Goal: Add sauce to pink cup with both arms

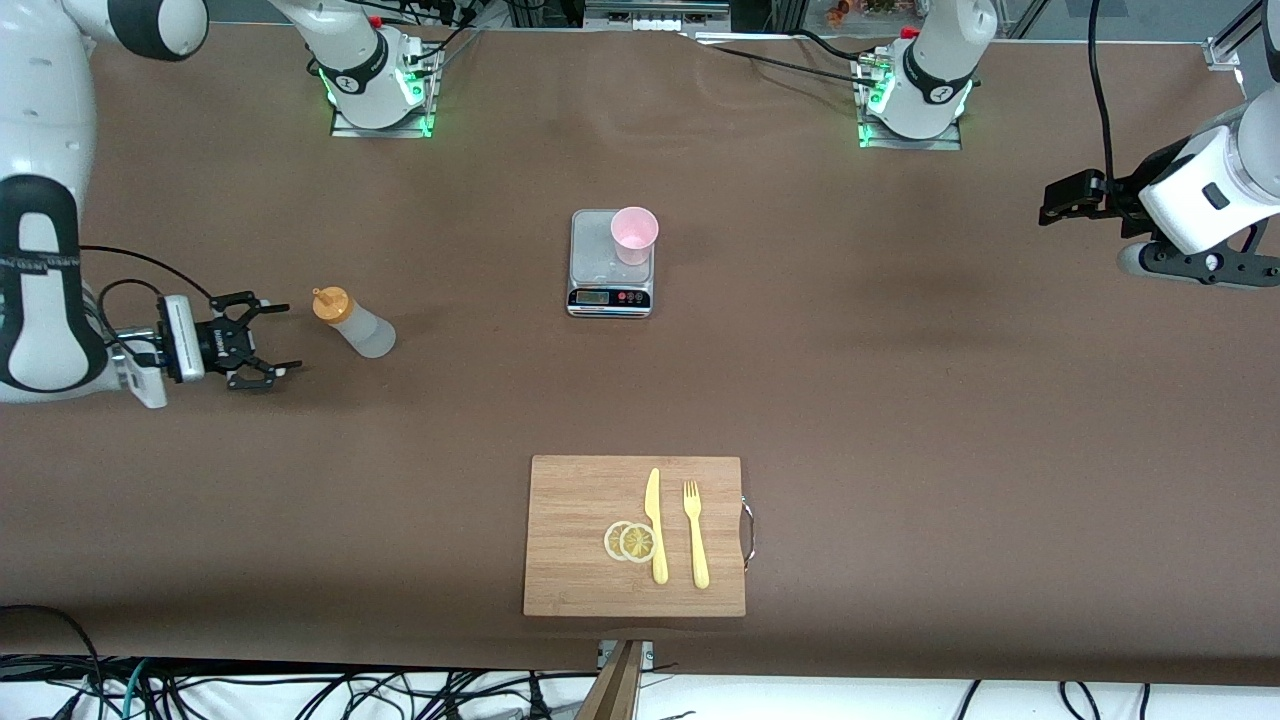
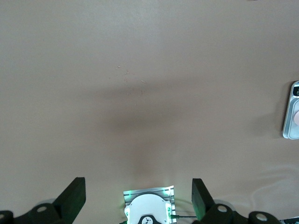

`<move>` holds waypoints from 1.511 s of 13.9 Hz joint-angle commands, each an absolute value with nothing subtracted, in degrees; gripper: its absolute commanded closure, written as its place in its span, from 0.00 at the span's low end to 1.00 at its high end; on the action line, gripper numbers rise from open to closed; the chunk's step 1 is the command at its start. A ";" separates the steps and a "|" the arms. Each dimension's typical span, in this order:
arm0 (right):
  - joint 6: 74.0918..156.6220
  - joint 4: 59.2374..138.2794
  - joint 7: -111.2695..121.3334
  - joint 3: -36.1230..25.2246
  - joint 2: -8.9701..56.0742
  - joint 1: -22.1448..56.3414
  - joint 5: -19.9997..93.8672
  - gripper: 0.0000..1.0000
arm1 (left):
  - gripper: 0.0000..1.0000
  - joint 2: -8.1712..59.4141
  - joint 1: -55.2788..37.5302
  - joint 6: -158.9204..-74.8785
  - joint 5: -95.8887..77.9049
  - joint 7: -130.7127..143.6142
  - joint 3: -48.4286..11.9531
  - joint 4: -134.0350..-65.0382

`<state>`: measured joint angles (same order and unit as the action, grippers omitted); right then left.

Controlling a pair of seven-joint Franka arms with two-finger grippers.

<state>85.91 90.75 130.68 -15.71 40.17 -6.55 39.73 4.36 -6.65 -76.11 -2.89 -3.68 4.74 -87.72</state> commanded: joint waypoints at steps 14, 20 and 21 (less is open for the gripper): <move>98.53 103.62 47.87 2.54 5.28 -2.90 0.19 0.00 | 0.00 5.98 -6.24 -75.67 -1.85 -4.83 4.66 -85.96; 96.51 103.01 16.48 3.78 1.67 -2.46 -1.85 0.00 | 0.00 6.06 -6.24 -75.76 -1.85 -4.31 4.66 -85.96; 95.37 102.66 11.56 3.69 1.23 -1.94 -1.85 0.00 | 0.00 6.24 -6.33 -75.76 -1.76 -4.31 4.66 -86.04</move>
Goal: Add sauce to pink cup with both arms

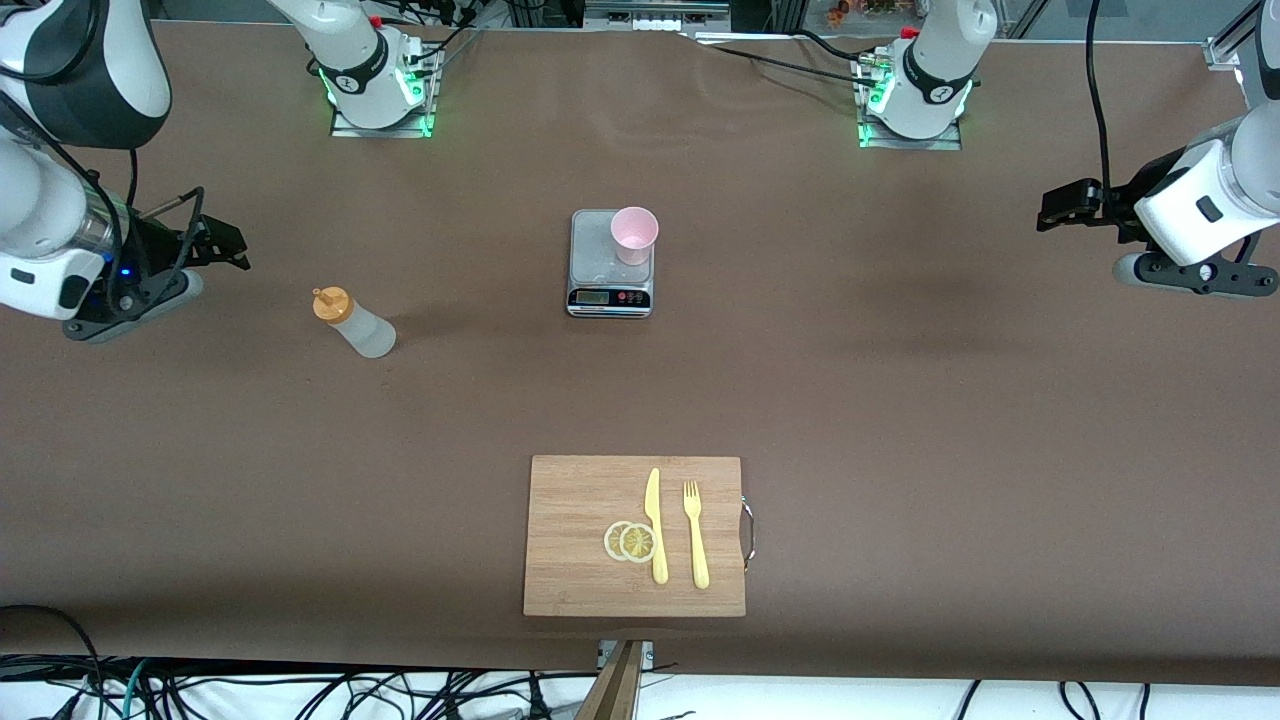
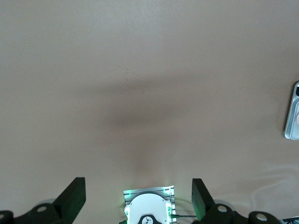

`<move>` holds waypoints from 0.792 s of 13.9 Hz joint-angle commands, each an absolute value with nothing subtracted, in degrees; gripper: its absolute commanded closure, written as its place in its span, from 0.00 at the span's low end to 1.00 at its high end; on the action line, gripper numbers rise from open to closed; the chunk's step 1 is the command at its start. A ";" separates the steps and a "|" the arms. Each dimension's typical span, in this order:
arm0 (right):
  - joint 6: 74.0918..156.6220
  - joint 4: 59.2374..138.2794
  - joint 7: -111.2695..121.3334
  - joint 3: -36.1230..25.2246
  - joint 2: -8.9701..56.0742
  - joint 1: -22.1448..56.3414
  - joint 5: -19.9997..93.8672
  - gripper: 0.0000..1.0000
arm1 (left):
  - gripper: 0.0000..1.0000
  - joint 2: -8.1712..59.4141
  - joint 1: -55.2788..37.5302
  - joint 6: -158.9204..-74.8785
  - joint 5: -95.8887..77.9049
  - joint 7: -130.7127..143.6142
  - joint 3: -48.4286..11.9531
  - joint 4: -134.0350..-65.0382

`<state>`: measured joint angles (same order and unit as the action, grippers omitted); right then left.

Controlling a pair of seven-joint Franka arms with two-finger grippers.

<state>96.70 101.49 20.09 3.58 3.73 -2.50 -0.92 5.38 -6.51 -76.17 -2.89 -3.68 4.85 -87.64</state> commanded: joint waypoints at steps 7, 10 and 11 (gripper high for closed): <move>87.45 92.91 3.52 -1.84 -0.35 -0.97 -1.49 0.00 | 0.00 6.42 -6.24 -75.94 -1.67 -4.31 4.66 -86.13; 87.54 91.85 1.77 -2.46 -0.35 -0.79 -1.41 0.00 | 0.00 7.20 -6.33 -75.85 -1.58 -4.22 4.75 -86.13; 87.97 91.85 -0.16 -2.46 -0.35 -0.53 -1.15 0.00 | 0.00 7.21 -6.33 -75.94 -1.58 -4.13 4.75 -86.13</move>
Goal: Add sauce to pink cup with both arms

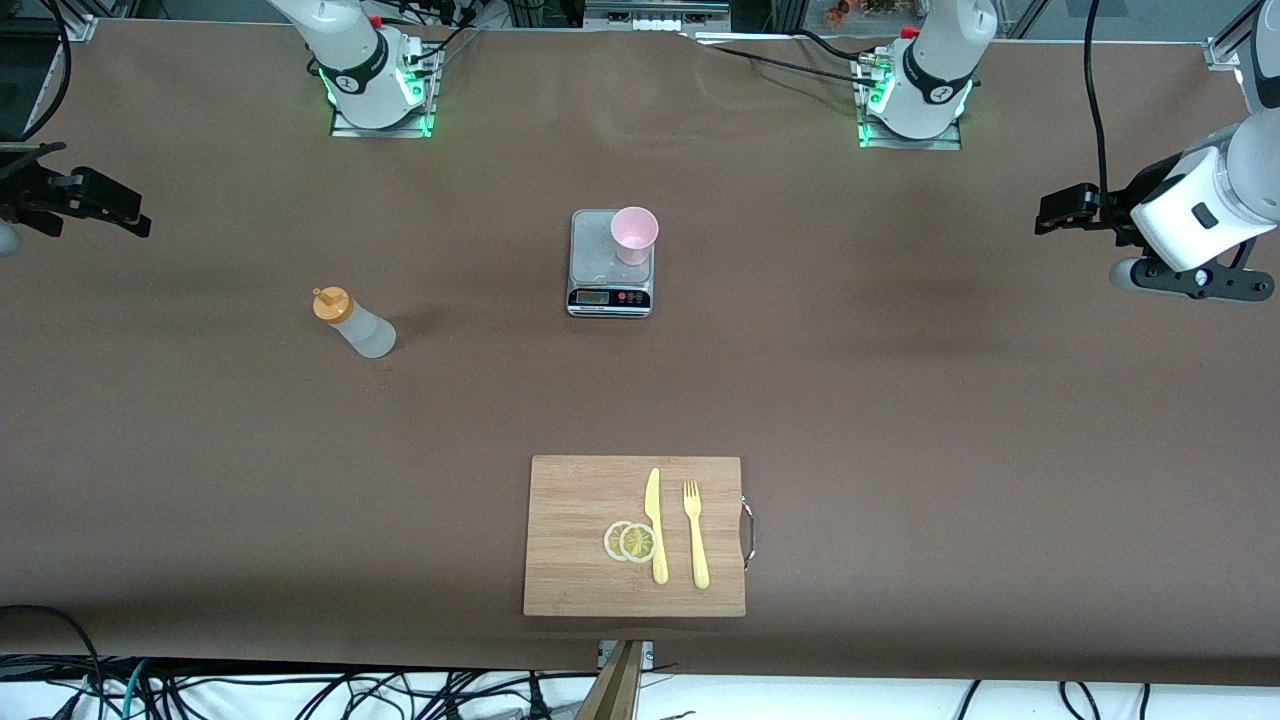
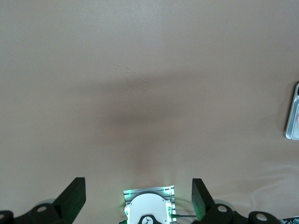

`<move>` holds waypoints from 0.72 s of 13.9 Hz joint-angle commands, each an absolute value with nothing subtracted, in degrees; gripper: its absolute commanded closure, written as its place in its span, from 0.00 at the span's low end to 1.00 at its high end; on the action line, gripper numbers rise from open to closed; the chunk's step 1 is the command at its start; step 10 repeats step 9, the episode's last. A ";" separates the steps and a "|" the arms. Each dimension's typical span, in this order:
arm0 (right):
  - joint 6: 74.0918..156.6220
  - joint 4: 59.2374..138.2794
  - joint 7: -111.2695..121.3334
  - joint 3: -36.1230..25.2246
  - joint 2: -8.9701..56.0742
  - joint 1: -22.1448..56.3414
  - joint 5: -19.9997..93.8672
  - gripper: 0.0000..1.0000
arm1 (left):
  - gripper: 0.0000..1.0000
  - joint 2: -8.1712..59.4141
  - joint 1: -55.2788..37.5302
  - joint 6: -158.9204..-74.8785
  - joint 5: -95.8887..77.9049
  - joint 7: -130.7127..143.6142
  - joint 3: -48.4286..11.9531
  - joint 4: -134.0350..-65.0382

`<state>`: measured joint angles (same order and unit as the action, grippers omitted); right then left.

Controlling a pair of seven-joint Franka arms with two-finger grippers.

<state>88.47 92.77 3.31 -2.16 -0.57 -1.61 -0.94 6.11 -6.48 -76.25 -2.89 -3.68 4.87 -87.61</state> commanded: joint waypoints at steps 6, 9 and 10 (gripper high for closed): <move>88.68 91.93 -1.50 -2.55 0.26 0.44 -1.14 0.00 | 0.00 7.65 -7.02 -79.54 -2.46 0.18 4.57 -87.01; 88.77 91.93 -1.50 -2.55 0.35 0.35 -1.14 0.00 | 0.00 7.56 -7.82 -79.37 -2.46 0.88 3.96 -87.01; 88.77 91.93 -1.50 -2.55 0.35 0.35 -1.14 0.00 | 0.00 7.56 -7.82 -79.37 -2.46 0.88 3.96 -87.01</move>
